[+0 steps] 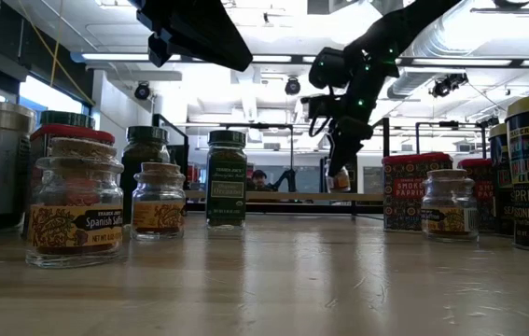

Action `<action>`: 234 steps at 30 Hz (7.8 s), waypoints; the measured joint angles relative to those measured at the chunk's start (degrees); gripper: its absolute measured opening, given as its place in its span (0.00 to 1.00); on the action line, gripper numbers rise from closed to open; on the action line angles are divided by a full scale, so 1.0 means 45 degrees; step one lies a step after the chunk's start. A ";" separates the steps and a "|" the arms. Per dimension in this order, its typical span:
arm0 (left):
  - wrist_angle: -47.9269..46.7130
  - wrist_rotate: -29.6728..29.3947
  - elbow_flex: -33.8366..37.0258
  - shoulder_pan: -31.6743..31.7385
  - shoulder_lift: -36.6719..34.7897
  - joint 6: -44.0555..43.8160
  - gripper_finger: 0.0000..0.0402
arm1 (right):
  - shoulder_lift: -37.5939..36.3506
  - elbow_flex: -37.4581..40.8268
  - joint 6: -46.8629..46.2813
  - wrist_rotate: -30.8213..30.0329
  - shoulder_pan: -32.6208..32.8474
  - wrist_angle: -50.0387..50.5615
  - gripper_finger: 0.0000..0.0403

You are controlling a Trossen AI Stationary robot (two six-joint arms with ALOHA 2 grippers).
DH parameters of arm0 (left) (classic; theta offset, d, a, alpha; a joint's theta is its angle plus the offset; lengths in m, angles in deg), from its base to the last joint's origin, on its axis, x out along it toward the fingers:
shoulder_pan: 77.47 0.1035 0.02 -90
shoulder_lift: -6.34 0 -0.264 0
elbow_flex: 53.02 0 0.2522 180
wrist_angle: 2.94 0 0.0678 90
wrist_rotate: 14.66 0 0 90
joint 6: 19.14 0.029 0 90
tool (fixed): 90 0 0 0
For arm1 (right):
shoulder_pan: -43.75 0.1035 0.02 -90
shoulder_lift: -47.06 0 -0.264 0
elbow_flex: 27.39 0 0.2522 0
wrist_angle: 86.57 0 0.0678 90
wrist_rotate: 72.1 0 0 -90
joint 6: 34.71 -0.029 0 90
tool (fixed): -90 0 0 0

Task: Shelf spices
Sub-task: Put the transparent seasoning bottle on the shelf

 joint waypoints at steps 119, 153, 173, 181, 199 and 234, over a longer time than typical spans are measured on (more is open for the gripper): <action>-0.6237 -0.4287 0.0005 -0.2749 -0.2880 -0.5315 0.09 | 0.5375 -0.5377 -0.2715 0.1385 0.9031 -0.2782 0.40; -0.6169 -0.4415 0.0005 -0.2880 -0.2880 -0.5333 0.09 | -0.2592 0.1117 -0.1742 -0.2956 0.2859 0.0249 0.40; -0.6086 -0.4449 0.0005 -0.2880 -0.2880 -0.5325 0.09 | 0.0763 -0.0327 -0.1680 -0.1410 0.1278 -0.2895 0.40; -0.6077 -0.4439 0.0005 -0.2880 -0.2878 -0.5331 0.09 | 0.0772 -0.0447 -0.2297 -0.1418 0.0702 -0.1908 0.40; -0.6076 -0.4405 0.0005 -0.2880 -0.2880 -0.5339 0.09 | 0.0367 -0.0432 -0.2234 -0.2123 0.0651 -0.0137 0.43; -0.5994 -0.4371 0.0005 -0.2883 -0.2875 -0.5330 0.09 | 0.0267 -0.0901 -0.1987 -0.2545 0.0577 0.0629 0.57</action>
